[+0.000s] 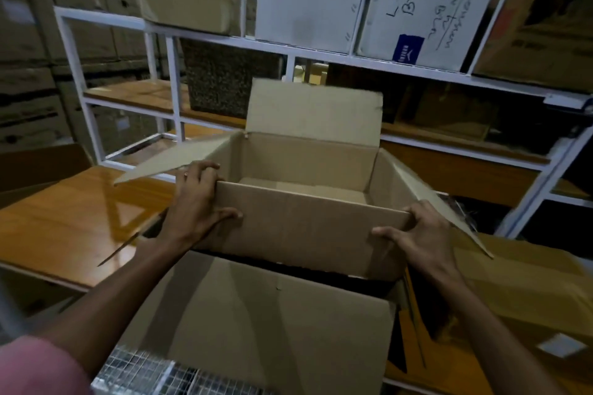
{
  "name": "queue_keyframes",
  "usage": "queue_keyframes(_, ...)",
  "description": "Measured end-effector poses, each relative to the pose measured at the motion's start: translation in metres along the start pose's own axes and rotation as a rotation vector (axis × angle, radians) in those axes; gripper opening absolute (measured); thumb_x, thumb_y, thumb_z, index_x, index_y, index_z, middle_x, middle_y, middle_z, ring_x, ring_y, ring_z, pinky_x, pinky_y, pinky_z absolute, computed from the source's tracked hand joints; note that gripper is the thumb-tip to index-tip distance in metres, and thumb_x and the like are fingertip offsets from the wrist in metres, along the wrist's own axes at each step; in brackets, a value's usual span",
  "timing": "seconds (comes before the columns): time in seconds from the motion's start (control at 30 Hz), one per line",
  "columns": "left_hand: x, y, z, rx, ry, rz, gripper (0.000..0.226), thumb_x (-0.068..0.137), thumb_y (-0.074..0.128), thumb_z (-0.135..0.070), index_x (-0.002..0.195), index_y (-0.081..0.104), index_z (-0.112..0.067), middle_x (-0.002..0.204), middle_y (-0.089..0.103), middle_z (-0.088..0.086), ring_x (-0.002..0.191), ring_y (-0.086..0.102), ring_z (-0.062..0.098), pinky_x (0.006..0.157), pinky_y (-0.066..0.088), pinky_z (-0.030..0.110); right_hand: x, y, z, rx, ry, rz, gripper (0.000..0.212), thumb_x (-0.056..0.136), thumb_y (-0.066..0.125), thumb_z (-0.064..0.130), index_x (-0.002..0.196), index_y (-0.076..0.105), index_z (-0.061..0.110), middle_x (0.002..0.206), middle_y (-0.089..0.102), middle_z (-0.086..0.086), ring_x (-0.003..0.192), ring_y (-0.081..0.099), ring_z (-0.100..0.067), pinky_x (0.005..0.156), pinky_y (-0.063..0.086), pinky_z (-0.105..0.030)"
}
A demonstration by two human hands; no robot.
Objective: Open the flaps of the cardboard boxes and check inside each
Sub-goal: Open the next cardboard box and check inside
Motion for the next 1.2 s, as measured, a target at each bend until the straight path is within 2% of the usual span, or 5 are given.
queue_keyframes(0.4, -0.018, 0.059, -0.021, 0.337, 0.183, 0.216, 0.150, 0.051, 0.090, -0.063, 0.163, 0.002, -0.017, 0.167, -0.014, 0.021, 0.151, -0.016, 0.049, 0.117, 0.003, 0.073, 0.037, 0.021, 0.006, 0.026, 0.208, 0.101, 0.058, 0.059, 0.091, 0.047, 0.101, 0.066, 0.015, 0.101, 0.055, 0.001, 0.094, 0.055, -0.019, 0.071, 0.053, -0.035)
queue_keyframes(0.6, -0.019, 0.077, -0.029, 0.460, 0.256, 0.277, 0.145, 0.056, 0.092, -0.050, 0.162, -0.001, -0.017, 0.166, -0.011, 0.026, 0.148, -0.013, 0.058, 0.110, 0.007, 0.081, 0.043, 0.020, 0.016, 0.068, 0.246, 0.141, 0.055, 0.060, 0.090, 0.044, 0.099, 0.060, 0.020, 0.106, 0.054, -0.001, 0.101, 0.055, -0.023, 0.079, 0.057, -0.045)
queue_keyframes(0.77, -0.022, 0.079, -0.034, 0.498, 0.228, 0.337, 0.157, 0.045, 0.098, -0.040, 0.162, -0.003, -0.018, 0.167, -0.015, 0.023, 0.147, -0.016, 0.058, 0.108, 0.003, 0.083, 0.052, 0.015, 0.020, 0.116, 0.268, 0.161, 0.050, 0.064, 0.090, 0.036, 0.092, 0.052, 0.023, 0.105, 0.052, -0.002, 0.096, 0.054, -0.020, 0.059, 0.045, -0.024)
queue_keyframes(0.93, -0.018, 0.071, -0.040, 0.405, 0.242, 0.422, 0.137, 0.073, 0.085, -0.045, 0.159, -0.020, -0.026, 0.162, -0.036, 0.013, 0.143, -0.034, 0.051, 0.107, 0.003, 0.084, 0.045, 0.021, 0.006, 0.132, 0.291, 0.192, 0.055, 0.071, 0.086, 0.040, 0.112, 0.061, 0.014, 0.109, 0.058, -0.002, 0.088, 0.056, -0.015, 0.060, 0.047, -0.025)
queue_keyframes(1.2, -0.057, 0.065, -0.028, 0.387, 0.206, 0.921, 0.137, 0.076, 0.083, -0.049, 0.148, -0.033, -0.045, 0.155, -0.047, 0.002, 0.142, -0.036, 0.045, 0.110, 0.002, 0.079, -0.004, 0.056, -0.001, -0.090, 0.221, 0.453, 0.059, 0.091, 0.064, 0.048, 0.141, 0.046, 0.021, 0.149, 0.036, -0.009, 0.129, 0.045, -0.029, 0.097, 0.039, -0.036)
Point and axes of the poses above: each hand's wrist, its own x-axis towards the middle knuckle, its own y-axis out of the palm, z = x × y, the point moved 4 cm from there along x, towards the middle knuckle
